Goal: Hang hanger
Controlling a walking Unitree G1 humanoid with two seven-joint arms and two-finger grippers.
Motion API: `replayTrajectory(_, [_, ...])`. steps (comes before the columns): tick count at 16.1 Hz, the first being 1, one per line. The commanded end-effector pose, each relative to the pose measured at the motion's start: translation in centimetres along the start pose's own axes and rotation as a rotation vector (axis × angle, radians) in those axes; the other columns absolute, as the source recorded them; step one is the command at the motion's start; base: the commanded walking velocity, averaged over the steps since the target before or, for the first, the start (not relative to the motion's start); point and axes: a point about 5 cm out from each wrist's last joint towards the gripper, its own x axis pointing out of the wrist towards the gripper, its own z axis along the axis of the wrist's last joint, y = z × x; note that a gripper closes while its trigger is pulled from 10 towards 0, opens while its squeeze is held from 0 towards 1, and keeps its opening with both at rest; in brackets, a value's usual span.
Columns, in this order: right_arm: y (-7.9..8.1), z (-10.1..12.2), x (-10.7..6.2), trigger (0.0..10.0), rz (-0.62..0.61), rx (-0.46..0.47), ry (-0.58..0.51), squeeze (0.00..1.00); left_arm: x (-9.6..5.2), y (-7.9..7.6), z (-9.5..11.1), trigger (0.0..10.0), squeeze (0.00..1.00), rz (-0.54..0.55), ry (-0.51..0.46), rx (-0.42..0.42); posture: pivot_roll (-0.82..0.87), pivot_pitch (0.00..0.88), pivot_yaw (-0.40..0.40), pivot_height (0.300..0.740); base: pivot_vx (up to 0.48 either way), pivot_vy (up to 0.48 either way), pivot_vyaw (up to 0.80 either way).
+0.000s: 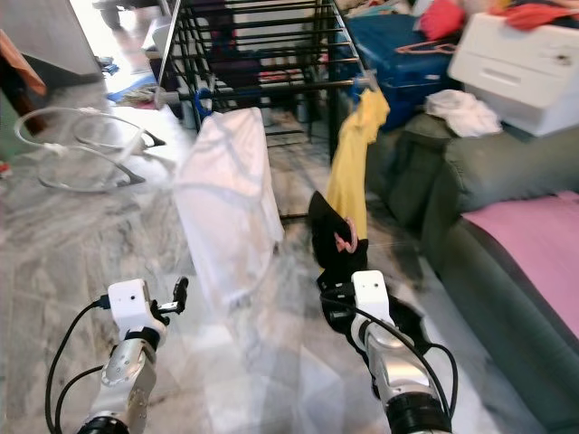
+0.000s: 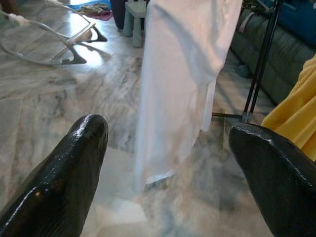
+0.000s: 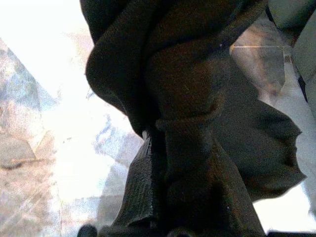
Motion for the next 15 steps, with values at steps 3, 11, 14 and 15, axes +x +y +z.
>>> replayTrajectory(3, [-0.14,0.64,-0.08,0.0,-0.007,0.014,-0.037,0.00,0.25,-0.36,0.32,10.0,0.00,-0.027,0.000,0.013,-0.16,0.000,0.092,0.740,0.480,0.000,0.41])
replayTrajectory(11, [-0.29,0.82,-0.01,0.0,-0.020,0.030,-0.047,0.00,0.38,-0.78,0.37,10.0,0.00,-0.050,0.009,0.022,-0.17,0.000,0.109,0.740,0.480,0.000,0.00])
replayTrajectory(14, [-0.42,0.90,-0.01,0.0,-0.028,0.035,-0.052,0.00,0.37,-0.85,0.29,10.0,0.00,-0.056,0.015,0.024,-0.17,0.000,0.111,0.740,0.480,0.000,0.00])
replayTrajectory(15, [-0.45,0.92,0.00,0.0,-0.028,0.035,-0.052,0.00,0.38,-0.86,0.29,10.0,0.00,-0.057,0.016,0.025,-0.17,0.000,0.111,0.740,0.480,0.000,0.00])
